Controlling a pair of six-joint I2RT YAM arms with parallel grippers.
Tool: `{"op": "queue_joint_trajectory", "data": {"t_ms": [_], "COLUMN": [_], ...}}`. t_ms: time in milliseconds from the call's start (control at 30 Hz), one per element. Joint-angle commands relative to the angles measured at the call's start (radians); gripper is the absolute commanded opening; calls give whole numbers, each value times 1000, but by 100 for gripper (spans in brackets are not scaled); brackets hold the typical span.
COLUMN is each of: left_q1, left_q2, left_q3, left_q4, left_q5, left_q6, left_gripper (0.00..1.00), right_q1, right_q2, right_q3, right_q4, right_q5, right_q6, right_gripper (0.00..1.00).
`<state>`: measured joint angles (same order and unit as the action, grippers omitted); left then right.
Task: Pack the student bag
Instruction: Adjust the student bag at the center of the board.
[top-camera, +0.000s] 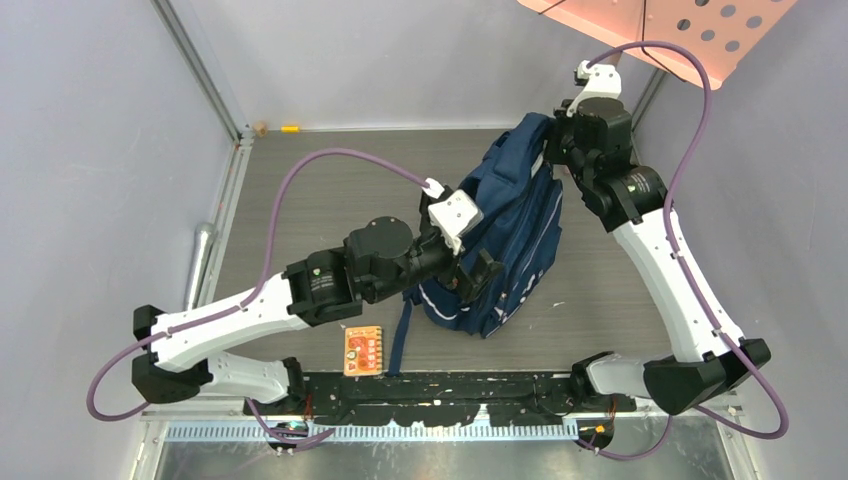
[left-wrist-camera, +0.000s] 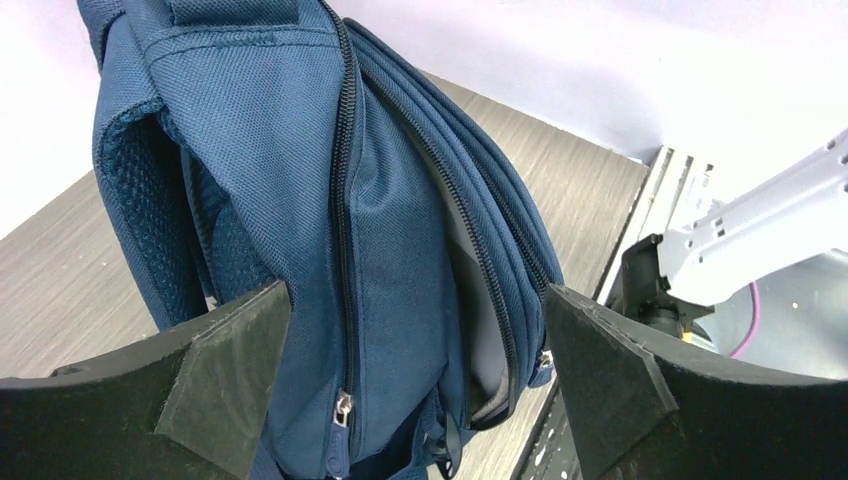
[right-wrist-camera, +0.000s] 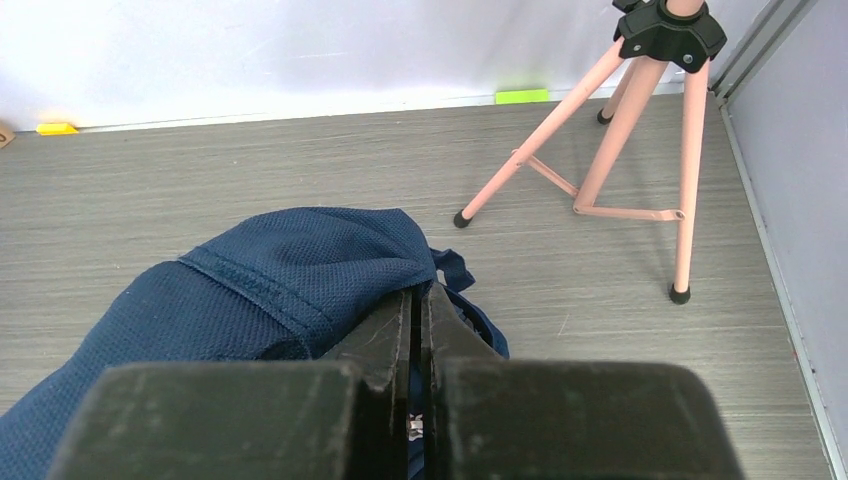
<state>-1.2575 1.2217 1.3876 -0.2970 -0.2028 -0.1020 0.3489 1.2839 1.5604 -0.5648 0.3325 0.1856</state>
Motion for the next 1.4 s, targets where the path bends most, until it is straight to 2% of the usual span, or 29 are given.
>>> {"op": "queue_joint_trajectory", "data": {"t_ms": [0, 133, 267, 333, 400, 500, 667, 833, 967, 1100, 1200, 1267, 1300, 1333, 1367], "left_q1": [-55, -82, -84, -79, -47, 47, 269, 425, 498, 527, 558, 565, 566, 567, 567], "left_q2": [16, 60, 104, 117, 110, 81, 71, 131, 158, 138, 100, 59, 45, 29, 18], "left_q3": [-9, 17, 67, 84, 90, 88, 84, 168, 203, 156, 97, 50, 28, 9, -12], "left_q4": [96, 54, -54, -91, -107, -105, -53, -48, -50, -55, -55, -47, -42, -37, -29], "left_q5": [-143, -293, -437, -512, -509, -373, -89, 63, 180, 317, 402, 426, 436, 451, 459], "left_q6": [-39, -51, -25, 28, 67, 86, 80, 121, 158, 266, 300, 312, 314, 317, 316], "left_gripper": [100, 100, 99, 90, 73, 62, 46, 34, 17, 0, 0, 0, 0, 0, 0], "right_q1": [-7, -7, -5, -3, 1, 12, 70, 165, 217, 222, 220, 211, 205, 189, 179], "right_q2": [27, 29, 18, 4, -16, -52, -98, -108, -128, -170, -212, -220, -222, -223, -224], "right_q3": [58, 54, 42, 36, 34, 48, 85, 107, 62, -12, -51, -53, -52, -51, -51], "right_q4": [46, 51, 55, 54, 51, 15, -68, -161, -157, -108, -71, -73, -76, -81, -88], "right_q5": [94, 94, 99, 96, 82, 38, -27, -28, -7, 36, 113, 153, 153, 143, 114], "right_q6": [7, 16, 16, 14, 8, 3, 7, 36, 67, 83, 53, 27, 19, 10, 10], "right_gripper": [0, 0, 0, 0, 0, 0, 0, 0, 1, 1, 12, 26, 38, 45, 56]}}
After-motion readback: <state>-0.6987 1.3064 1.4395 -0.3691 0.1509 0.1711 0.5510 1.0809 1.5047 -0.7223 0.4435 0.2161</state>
